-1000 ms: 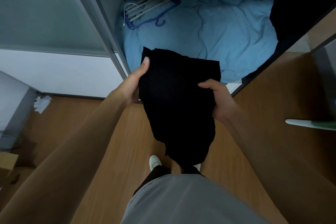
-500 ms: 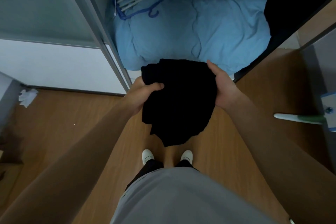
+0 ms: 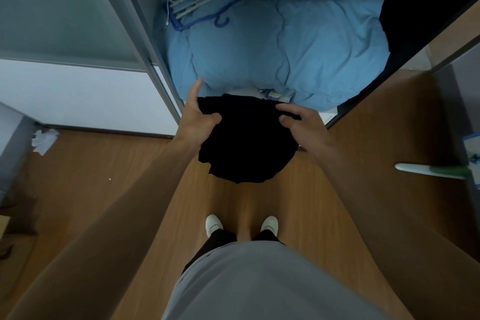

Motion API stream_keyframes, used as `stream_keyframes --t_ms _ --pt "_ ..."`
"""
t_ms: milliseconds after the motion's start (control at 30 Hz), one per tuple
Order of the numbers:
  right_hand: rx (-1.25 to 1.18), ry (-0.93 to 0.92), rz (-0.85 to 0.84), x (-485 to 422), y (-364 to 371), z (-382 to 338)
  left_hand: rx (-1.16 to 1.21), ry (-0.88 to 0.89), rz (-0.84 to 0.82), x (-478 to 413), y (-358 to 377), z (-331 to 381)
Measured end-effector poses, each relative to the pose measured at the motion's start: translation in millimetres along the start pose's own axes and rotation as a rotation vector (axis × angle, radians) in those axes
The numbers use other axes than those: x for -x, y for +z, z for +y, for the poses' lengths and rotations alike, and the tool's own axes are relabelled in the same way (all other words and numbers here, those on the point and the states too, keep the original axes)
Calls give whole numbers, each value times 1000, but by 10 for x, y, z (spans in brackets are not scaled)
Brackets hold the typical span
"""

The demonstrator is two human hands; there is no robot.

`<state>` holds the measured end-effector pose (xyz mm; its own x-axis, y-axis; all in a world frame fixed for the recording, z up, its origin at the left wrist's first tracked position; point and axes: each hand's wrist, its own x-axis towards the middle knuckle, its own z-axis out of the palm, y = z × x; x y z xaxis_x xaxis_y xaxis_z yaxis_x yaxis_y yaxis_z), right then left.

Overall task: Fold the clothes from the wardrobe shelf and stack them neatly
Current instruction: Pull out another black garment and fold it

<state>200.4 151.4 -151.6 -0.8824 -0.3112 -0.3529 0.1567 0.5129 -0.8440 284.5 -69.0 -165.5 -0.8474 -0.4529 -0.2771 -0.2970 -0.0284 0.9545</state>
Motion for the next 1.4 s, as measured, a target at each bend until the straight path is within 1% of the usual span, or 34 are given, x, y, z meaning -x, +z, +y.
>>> stream_keyframes --t_ms 67,100,133,167,200,267,333,433,500,600,667,700,767,833,900,967,1033,1133,1167,1200,1233,1300,1333,1367,1400 --pt "122 1 -168 19 -3 -32 -56 28 -32 2 -7 26" --pt "222 -12 -237 27 11 -43 -81 50 -45 -4 -10 38" --pt "366 -39 -269 27 33 -42 -107 75 -59 -17 -19 52" --pt "514 -70 -262 11 66 -20 -138 99 -79 -35 -32 74" --pt "644 -99 -217 2 93 -17 -185 119 -108 -62 -58 99" --pt "761 -144 -92 0 106 -62 -325 137 -202 -131 -123 141" --pt "772 -187 -21 -7 82 -108 -474 121 -316 -215 -204 134" --pt "775 -225 -42 2 24 -201 -681 56 -458 -318 -288 106" --pt "782 -248 -62 2 -1 -268 -792 47 -453 -350 -325 81" --pt "806 -279 -42 7 -24 -394 -1081 45 -367 -344 -353 56" --pt "862 -293 -45 16 -20 -472 -1196 91 -319 -338 -349 79" --pt "888 -293 -55 20 -13 -508 -1221 156 -327 -342 -329 108" --pt "915 -305 -79 30 26 -583 -1196 270 -431 -340 -204 202" --pt "920 -313 -91 29 73 -651 -1140 292 -531 -300 2 286" --pt "898 -336 -74 14 99 -688 -1159 337 -510 -258 165 354" --pt "784 -355 -28 -27 98 -659 -1126 387 -410 -252 206 413" --pt "612 -365 57 -41 102 -622 -1061 370 -331 -293 144 448" --pt "282 -457 299 48 186 -596 -935 273 -233 -384 -5 451" --pt "225 -450 361 73 225 -560 -882 245 -204 -416 -51 455" --pt "159 -375 344 99 273 -527 -828 225 -174 -451 -97 469" --pt "42 -204 224 122 326 -517 -779 216 -144 -484 -143 495" --pt "-326 304 -173 92 420 -570 -698 240 -97 -527 -207 594" --pt "-510 492 -336 46 438 -603 -665 272 -79 -535 -225 658" --pt "-689 584 -432 -34 448 -644 -631 307 -67 -535 -238 729" --pt "-856 612 -461 -122 450 -717 -588 339 -65 -531 -252 801"
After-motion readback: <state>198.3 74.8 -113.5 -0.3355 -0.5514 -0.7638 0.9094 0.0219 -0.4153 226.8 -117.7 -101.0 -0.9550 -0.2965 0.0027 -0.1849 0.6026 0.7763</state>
